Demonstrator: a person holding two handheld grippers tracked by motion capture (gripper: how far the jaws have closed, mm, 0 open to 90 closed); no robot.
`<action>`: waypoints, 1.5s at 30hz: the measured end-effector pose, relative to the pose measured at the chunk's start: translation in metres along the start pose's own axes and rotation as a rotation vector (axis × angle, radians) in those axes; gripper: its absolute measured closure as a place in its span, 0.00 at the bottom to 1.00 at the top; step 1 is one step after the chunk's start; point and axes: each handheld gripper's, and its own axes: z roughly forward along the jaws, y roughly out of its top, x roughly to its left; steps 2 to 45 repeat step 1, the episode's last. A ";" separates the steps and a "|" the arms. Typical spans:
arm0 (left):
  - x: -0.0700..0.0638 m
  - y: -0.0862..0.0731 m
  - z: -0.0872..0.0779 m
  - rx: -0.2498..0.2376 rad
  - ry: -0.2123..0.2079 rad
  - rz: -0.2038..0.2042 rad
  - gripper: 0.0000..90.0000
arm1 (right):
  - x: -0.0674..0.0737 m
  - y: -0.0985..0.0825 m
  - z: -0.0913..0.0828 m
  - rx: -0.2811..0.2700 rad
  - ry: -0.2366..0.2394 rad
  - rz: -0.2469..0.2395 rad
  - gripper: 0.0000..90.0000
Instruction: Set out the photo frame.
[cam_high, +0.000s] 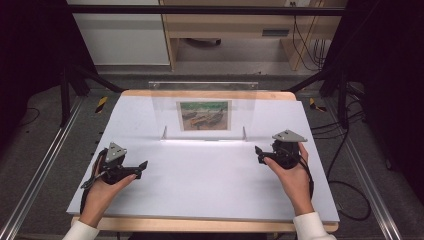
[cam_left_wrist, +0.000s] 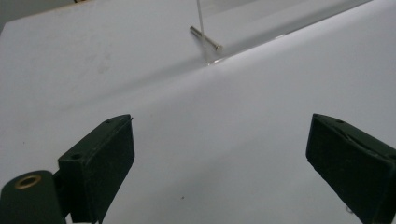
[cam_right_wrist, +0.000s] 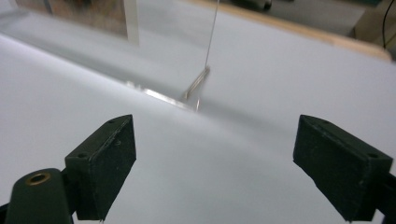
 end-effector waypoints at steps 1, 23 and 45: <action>0.001 -0.002 0.001 0.010 0.011 0.010 0.08 | 0.002 -0.005 0.001 0.023 0.010 0.010 0.14; 0.001 -0.002 0.001 0.010 0.011 0.010 0.08 | 0.002 -0.005 0.001 0.023 0.010 0.010 0.14; 0.001 -0.002 0.001 0.010 0.011 0.010 0.08 | 0.002 -0.005 0.001 0.023 0.010 0.010 0.14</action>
